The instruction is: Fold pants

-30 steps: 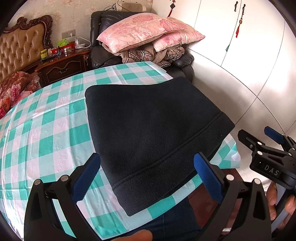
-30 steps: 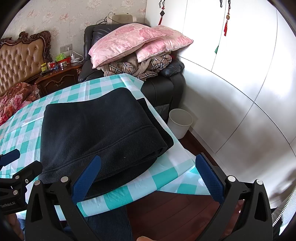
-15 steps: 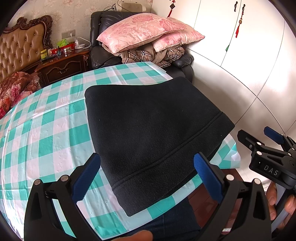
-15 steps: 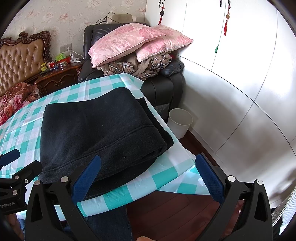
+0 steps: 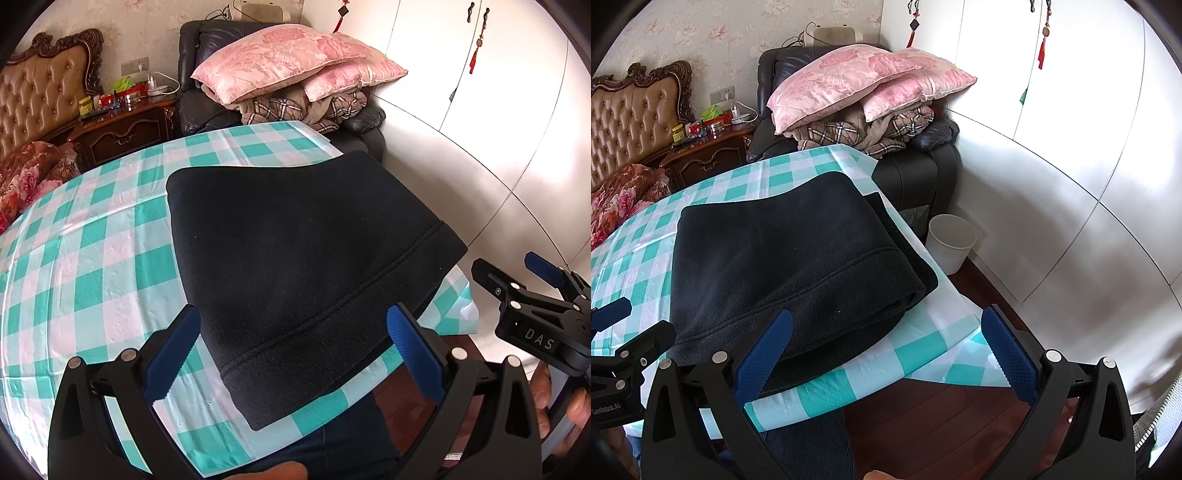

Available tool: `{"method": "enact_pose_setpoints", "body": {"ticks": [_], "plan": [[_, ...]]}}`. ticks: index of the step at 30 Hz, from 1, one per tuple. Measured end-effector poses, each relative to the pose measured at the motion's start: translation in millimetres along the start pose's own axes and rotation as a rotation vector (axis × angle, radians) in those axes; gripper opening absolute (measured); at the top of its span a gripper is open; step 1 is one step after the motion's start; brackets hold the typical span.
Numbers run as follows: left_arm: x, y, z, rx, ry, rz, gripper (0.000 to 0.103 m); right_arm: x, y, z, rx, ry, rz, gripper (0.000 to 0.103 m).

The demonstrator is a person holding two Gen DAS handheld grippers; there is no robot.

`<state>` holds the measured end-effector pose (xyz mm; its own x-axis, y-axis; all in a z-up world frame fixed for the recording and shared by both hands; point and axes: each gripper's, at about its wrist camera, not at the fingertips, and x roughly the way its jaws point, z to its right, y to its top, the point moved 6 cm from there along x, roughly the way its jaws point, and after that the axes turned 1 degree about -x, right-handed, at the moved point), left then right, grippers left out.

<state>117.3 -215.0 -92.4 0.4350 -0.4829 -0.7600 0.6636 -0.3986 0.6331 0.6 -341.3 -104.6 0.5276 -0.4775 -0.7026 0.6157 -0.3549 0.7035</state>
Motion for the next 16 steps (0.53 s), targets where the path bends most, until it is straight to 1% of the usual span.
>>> {"method": "enact_pose_setpoints", "body": {"ticks": [2,4,9,12,16], "plan": [[-0.3,-2.2,3.3,0.005,-0.011,0.000,0.101,0.9,0.6,1.1,0.000,0.001,-0.001,0.098],[-2.0,-3.6,9.1,0.020,-0.016,0.016,0.101,1.5,-0.9,0.7,0.001,0.000,-0.003,0.098],[-5.9,-3.7,25.1,0.058,-0.061,0.040,0.101,2.4,-5.4,-0.6,0.002,0.001,-0.008,0.098],[-10.9,-2.4,23.8,0.047,-0.096,0.041,0.101,2.7,-6.0,0.0,0.004,-0.001,-0.010,0.098],[-16.9,-2.9,7.5,0.020,-0.084,0.050,0.101,4.3,-5.1,2.3,0.007,-0.001,-0.015,0.098]]}}
